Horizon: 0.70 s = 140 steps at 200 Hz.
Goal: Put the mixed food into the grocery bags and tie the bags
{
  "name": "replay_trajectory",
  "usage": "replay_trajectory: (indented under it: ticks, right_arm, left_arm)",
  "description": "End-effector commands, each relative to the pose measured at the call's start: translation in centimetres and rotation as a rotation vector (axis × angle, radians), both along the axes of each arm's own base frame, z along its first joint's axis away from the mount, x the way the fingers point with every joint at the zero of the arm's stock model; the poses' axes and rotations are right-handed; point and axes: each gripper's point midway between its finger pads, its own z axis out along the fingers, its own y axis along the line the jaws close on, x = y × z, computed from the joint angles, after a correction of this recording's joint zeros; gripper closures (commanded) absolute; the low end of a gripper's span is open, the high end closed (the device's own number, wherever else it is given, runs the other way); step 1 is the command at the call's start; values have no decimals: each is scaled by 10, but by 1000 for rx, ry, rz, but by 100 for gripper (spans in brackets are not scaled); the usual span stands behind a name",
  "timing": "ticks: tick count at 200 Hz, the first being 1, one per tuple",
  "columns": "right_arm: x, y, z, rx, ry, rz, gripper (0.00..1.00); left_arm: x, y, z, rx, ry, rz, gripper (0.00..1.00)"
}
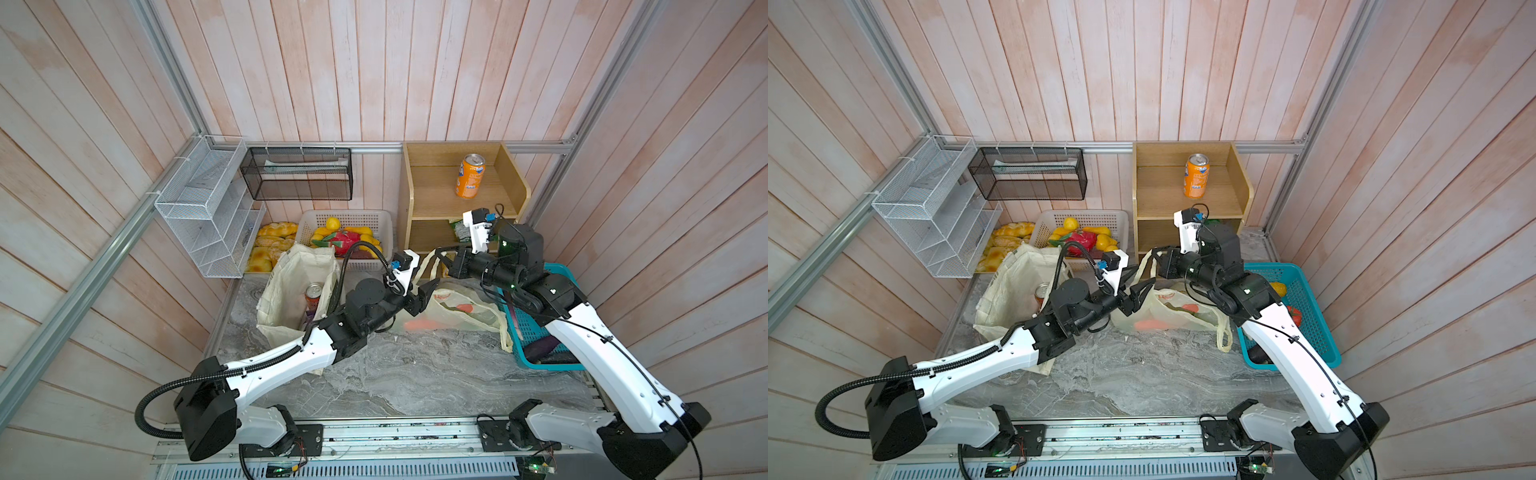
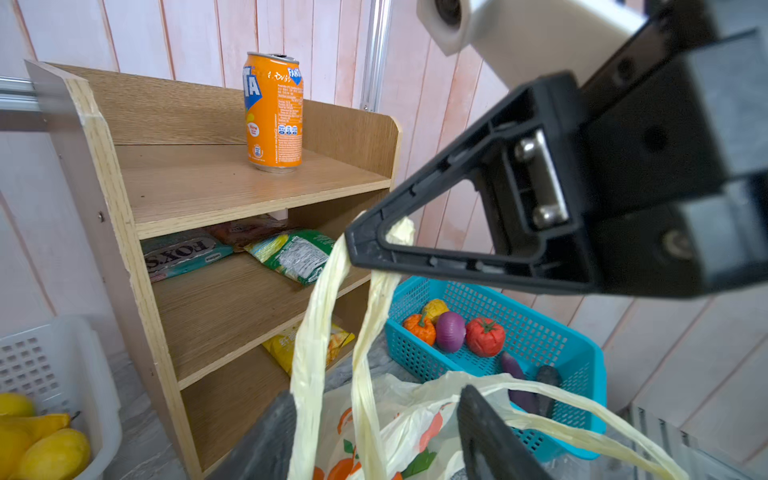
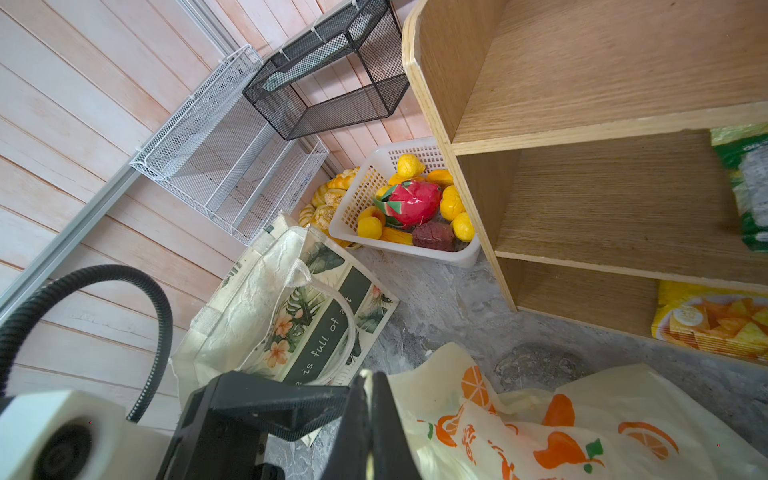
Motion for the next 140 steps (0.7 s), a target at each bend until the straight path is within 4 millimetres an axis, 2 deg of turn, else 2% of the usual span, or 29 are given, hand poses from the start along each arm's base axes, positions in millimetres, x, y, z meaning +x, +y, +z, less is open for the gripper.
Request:
replay_trajectory:
  ticks: [1,38,80,87,90,98,123,140]
  right_arm:
    - [-5,-2,10,24,-28,-2,100]
    - [-7,-2,9,25,-29,2,100]
    - [-7,-1,8,28,-27,7,100]
    - [-7,-1,7,29,-27,6,100]
    - [-7,-1,7,29,-27,9,100]
    - [-7,-1,8,32,-27,9,100]
    - [-7,-1,7,33,-27,9,100]
    - [-8,0,9,39,-29,13,100]
  left_arm:
    - [24,12,16,31,-88,184,35]
    - [33,0,13,34,-93,189,35]
    - [38,-12,8,29,-85,165,47]
    - [38,-14,7,28,-83,160,48]
    - [27,-24,7,27,-82,131,48]
    - [26,-27,5,30,-77,121,49]
    - [26,-30,-6,36,-51,117,55]
    - [26,-31,-15,40,-34,110,55]
